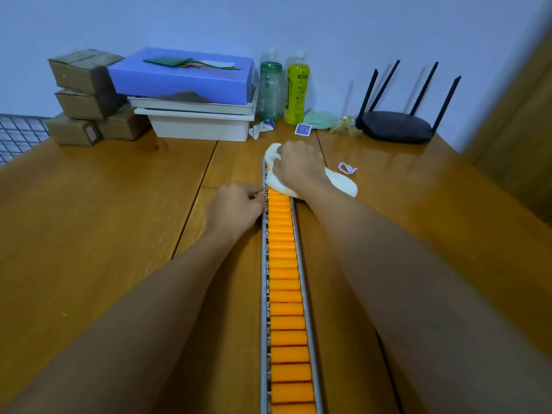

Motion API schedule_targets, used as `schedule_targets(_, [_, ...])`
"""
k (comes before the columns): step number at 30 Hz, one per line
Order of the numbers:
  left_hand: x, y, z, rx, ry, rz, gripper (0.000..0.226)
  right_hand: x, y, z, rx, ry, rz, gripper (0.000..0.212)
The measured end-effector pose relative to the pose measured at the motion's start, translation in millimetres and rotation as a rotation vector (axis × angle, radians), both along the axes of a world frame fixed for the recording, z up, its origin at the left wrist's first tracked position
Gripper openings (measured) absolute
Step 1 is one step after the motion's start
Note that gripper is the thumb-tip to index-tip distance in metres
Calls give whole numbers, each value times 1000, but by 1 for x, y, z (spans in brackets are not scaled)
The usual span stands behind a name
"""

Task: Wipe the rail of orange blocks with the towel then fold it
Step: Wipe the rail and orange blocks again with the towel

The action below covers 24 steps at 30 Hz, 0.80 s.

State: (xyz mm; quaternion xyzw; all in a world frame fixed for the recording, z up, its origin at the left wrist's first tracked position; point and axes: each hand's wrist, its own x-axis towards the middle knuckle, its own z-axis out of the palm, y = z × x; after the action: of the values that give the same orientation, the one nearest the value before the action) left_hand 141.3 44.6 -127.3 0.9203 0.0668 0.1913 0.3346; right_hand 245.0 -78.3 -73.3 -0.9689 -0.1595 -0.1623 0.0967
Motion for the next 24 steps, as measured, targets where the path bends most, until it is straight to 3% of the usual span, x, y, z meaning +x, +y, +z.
schedule_targets(8, [0,1,0,-21,1,-3,26,-12,-34,3,-34,6,-29,26])
schedule_targets(16, [0,2,0,-51,25,9,27,-46,-23,38,-1,-132,-1,27])
schedule_targets(20, [-1,2,1,-45,58,-6,21,-74,-3,22,-21,-44,62,22])
schedule_targets(24, [0,4,-2,-85,50,-4,28,-83,-5,2,-8,14,56,20])
